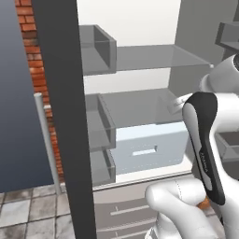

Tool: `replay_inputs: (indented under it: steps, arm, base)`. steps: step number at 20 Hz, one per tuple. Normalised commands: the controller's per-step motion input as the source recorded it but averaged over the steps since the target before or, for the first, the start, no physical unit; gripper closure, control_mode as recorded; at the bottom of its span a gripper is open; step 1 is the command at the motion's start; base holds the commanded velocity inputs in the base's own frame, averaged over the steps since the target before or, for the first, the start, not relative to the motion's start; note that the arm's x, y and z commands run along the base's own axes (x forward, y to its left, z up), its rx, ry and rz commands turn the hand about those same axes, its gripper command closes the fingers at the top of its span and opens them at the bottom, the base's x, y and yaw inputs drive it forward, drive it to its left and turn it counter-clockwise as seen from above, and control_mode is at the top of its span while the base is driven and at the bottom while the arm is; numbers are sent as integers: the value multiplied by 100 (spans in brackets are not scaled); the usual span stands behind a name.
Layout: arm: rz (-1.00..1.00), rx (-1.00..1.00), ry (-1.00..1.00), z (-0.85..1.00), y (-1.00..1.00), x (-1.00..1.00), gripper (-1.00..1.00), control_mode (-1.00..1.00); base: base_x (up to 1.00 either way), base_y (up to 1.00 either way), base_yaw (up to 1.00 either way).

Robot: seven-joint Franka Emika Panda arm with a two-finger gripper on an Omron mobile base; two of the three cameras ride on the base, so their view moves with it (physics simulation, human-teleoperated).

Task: Pick the apple and peach from the fridge and place them inside the tupperware on the counter.

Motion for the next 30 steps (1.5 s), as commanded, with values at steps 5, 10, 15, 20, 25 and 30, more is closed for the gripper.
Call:
replay_inputs:
  steps: [5,10,15,20,25,30]
  arm:
    - [0,0,0,0,0,0,100,100]
    - [0,0,0,0,0,0,100,100]
    - [0,0,0,0,0,0,100,100]
    - [0,0,0,0,0,0,100,100]
    - [0,0,0,0,0,0,100,100]
    - [0,0,0,0,0,0,100,100]
  base:
    - [-26,22,-15]
    - [-53,43,-20]
    - [-44,56,-20]
    - [-2,-5,-27]
    - [-4,-7,-36]
    - [-44,15,-42]
